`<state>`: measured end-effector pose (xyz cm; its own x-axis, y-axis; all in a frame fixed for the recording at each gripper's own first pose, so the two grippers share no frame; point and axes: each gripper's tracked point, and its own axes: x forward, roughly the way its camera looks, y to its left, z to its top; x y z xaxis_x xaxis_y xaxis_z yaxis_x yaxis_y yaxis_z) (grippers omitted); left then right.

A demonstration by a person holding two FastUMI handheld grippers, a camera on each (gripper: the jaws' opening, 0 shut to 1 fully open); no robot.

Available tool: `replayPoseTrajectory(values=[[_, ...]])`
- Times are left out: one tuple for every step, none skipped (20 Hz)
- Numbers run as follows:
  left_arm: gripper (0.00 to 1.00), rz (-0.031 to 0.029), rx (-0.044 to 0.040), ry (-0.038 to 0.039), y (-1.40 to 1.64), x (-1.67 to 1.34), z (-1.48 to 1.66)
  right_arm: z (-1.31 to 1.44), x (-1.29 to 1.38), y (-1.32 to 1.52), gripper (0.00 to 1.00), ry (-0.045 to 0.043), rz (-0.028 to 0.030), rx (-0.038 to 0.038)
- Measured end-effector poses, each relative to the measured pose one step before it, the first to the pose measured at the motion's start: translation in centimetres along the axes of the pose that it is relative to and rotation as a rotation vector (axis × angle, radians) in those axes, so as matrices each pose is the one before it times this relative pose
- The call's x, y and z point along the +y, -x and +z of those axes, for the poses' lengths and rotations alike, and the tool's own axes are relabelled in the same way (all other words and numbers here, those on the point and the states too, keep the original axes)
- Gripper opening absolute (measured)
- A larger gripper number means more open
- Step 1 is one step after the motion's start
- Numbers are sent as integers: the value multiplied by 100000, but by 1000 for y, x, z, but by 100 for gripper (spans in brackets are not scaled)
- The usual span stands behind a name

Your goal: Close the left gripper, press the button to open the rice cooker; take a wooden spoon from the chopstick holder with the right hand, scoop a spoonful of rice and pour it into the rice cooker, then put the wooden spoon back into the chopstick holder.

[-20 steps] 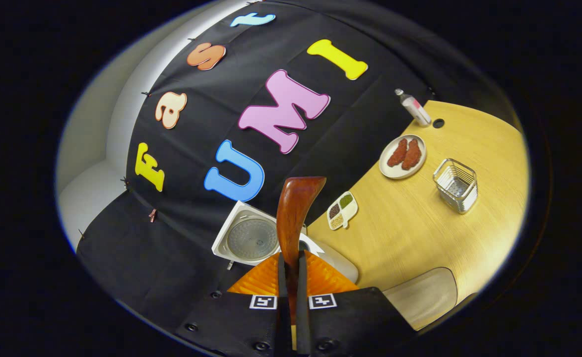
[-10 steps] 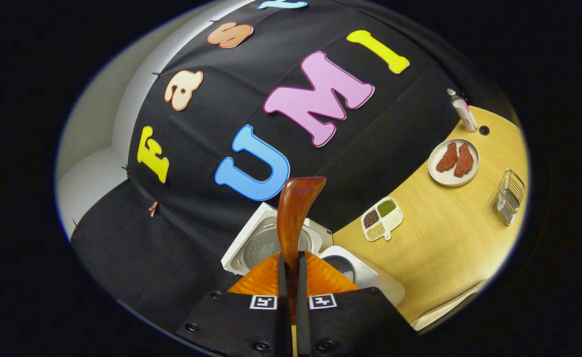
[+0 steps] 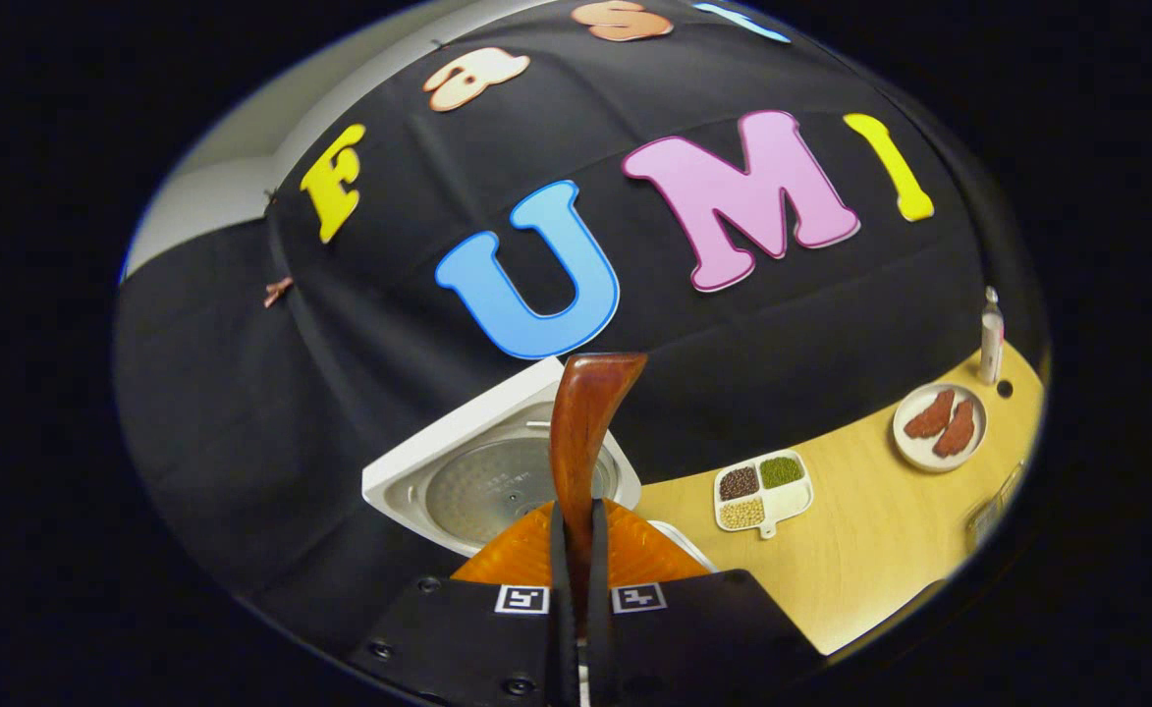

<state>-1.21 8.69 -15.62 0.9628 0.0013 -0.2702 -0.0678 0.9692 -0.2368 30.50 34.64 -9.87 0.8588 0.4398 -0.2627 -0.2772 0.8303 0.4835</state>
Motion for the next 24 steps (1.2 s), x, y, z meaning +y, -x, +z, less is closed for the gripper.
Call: replayPoseTrajectory(values=[[94, 263, 396, 360, 113, 190, -170, -545, 412, -287, 8, 5729, -359, 719], [95, 539, 399, 290, 9, 224, -212, -395, 252, -381, 8, 6201, -42, -108], [95, 657, 506, 329, -17, 274, -157, -309, 353, -233, 8, 5518, -45, -881], [95, 680, 526, 567, -54, 342, -398, -101, 517, -290, 8, 4854, 394, -602], [95, 370, 352, 951, -13, 186, -214, -74, 320, -343, 8, 4133, 611, -86], [95, 185, 184, 980, 31, 117, -189, -131, 436, -316, 8, 3004, 716, -283], [95, 228, 6, 763, -17, 118, -51, -49, 372, -389, 8, 2446, 704, -306], [94, 361, 78, 300, -27, 136, -143, 231, 286, -326, 8, 2534, 606, -210], [95, 475, -81, 8, -96, 146, -59, 329, 301, -315, 8, 2809, 619, -833], [95, 177, -121, 23, -90, 58, 48, 367, 168, -190, 8, 3304, 684, -821], [95, 86, -352, 98, 3, 41, 85, 234, 110, -85, 8, 3633, 577, -1258], [95, 127, -294, 148, -46, 7, 126, 415, 319, 79, 8, 4325, 947, -1284], [95, 127, -214, 334, -76, 47, 36, 152, 153, 29, 11, 4778, 955, -971], [95, -128, -228, 415, -25, 6, 124, 218, 280, 18, 8, 5282, 1447, -837], [95, -89, -125, 300, -74, -28, 26, 310, 515, 149, 8, 5530, 1454, -918], [95, -22, 9, 77, -135, -69, 69, 172, 343, 134, 8, 5523, 1363, -888], [95, -32, -115, -47, -2, -9, -85, 32, 233, 22, 8, 4941, 1307, -845], [95, 38, 67, 33, -57, 6, 35, 114, 330, 170, 8, 4087, 1347, -706], [95, -3, -69, 96, -66, 41, -67, 341, 517, 284, 8, 3169, 1468, -1146], [95, 12, 31, -16, -38, -21, 80, 310, 353, 97, 8, 3008, 1284, -1386], [95, -23, -31, -194, -20, -91, -37, 479, 381, 86, 8, 3509, 991, -1001], [95, 61, -66, -297, -45, -45, 104, 291, 642, 207, 8, 3913, 1675, -901], [95, 6, -8, -186, 16, 3, -47, -152, 734, -401, 8, 3931, 1698, -724], [94, -47, -102, -31, 7, -28, 58, 76, 545, 150, 8, 4192, 1682, -274]])
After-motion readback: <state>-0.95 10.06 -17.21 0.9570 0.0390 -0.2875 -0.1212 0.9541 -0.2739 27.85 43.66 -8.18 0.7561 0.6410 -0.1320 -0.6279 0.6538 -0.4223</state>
